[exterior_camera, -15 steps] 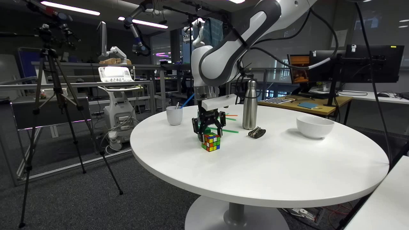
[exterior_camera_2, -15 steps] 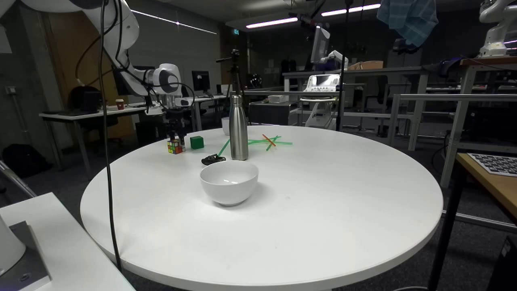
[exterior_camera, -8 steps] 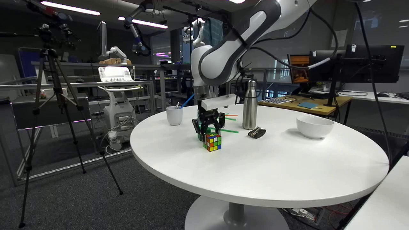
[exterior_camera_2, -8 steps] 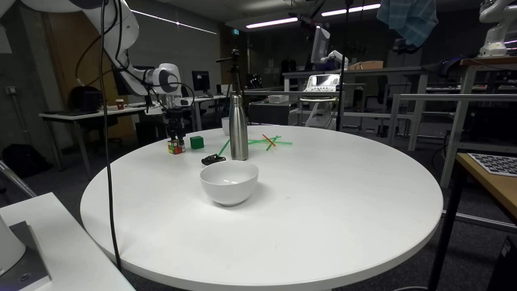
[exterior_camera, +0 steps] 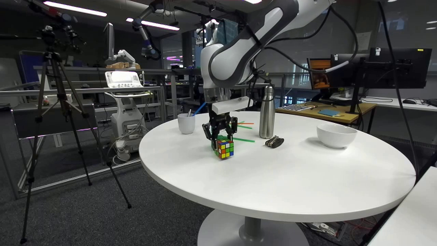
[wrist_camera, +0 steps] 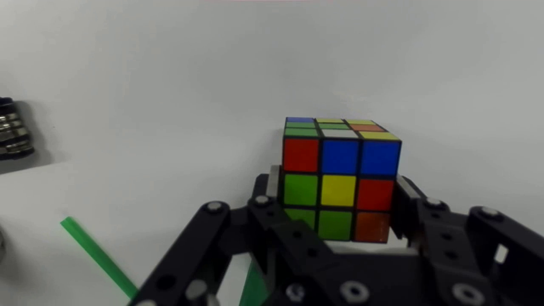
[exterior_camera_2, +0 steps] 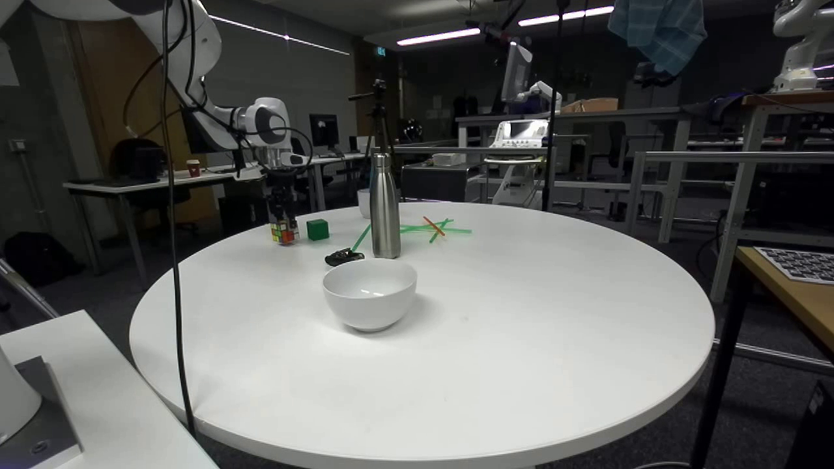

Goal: Place the Rubik's cube on top of the green block

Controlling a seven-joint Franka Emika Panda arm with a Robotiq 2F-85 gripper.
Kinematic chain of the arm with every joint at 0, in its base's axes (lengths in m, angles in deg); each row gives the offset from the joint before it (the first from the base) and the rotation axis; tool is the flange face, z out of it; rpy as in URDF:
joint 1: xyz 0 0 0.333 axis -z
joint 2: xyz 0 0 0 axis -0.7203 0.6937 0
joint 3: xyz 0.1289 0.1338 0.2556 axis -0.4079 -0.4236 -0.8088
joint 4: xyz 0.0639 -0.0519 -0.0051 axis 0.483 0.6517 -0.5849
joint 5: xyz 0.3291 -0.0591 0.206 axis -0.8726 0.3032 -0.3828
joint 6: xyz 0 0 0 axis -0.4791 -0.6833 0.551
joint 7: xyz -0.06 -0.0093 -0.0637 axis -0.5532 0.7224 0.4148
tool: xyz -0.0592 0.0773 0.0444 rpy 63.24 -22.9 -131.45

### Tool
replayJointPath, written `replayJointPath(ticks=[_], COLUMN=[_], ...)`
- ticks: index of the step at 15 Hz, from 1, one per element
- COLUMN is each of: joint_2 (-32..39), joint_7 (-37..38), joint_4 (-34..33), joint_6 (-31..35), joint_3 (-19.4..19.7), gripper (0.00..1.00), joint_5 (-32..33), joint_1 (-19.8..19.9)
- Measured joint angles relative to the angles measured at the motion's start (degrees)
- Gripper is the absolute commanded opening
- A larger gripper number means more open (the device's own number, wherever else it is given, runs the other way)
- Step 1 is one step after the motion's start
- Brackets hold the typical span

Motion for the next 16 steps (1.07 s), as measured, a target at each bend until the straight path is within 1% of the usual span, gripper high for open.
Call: replayJointPath(ticks=[8,16], joint_2=[-0.1,-0.3], joint_7=[0.0,0.0], joint_4=[-2.7,-4.2], joint_6=[-1.5,-1.5], joint_3=[1.2,2.0], gripper=[0.34,0.34], joint_5=[1.4,3.6], joint_1=[-1.3,-1.4])
